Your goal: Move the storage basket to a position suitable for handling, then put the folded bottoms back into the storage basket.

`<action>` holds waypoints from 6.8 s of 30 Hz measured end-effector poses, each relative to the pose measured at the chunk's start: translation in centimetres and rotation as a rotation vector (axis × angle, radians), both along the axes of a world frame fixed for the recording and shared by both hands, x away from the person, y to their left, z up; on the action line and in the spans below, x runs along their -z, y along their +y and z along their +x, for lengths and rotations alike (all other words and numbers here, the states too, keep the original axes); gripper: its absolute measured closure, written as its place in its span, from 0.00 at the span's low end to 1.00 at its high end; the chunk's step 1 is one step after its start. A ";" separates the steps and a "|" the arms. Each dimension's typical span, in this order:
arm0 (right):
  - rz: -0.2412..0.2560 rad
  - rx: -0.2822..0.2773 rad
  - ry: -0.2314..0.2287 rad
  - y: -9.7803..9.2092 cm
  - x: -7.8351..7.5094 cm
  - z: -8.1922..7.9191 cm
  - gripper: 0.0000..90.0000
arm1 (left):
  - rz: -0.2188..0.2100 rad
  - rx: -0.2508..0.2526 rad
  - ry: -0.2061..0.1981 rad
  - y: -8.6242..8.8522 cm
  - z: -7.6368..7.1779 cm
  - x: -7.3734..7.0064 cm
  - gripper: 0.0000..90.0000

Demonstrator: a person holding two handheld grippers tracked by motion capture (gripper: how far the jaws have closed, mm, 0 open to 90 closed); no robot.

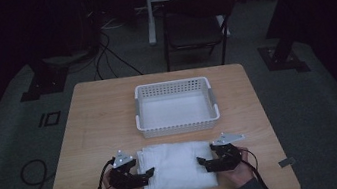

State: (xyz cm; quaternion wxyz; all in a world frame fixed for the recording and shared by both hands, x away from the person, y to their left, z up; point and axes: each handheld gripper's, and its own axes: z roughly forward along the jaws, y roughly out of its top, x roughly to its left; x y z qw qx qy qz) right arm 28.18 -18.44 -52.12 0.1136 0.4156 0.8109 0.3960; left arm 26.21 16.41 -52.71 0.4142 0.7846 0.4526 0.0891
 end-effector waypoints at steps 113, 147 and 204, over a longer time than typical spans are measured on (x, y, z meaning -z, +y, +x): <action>-0.003 0.073 0.037 0.1 1.2 6.1 0.50 | -0.096 -0.031 -0.042 -1.5 6.5 -1.4 0.21; 0.017 0.127 -0.016 -0.4 0.1 6.1 0.27 | -0.041 -0.094 0.056 -2.0 9.4 2.2 0.01; 0.165 -0.001 0.110 -0.1 1.6 7.1 0.75 | -0.102 0.020 0.000 -3.1 7.2 1.3 0.66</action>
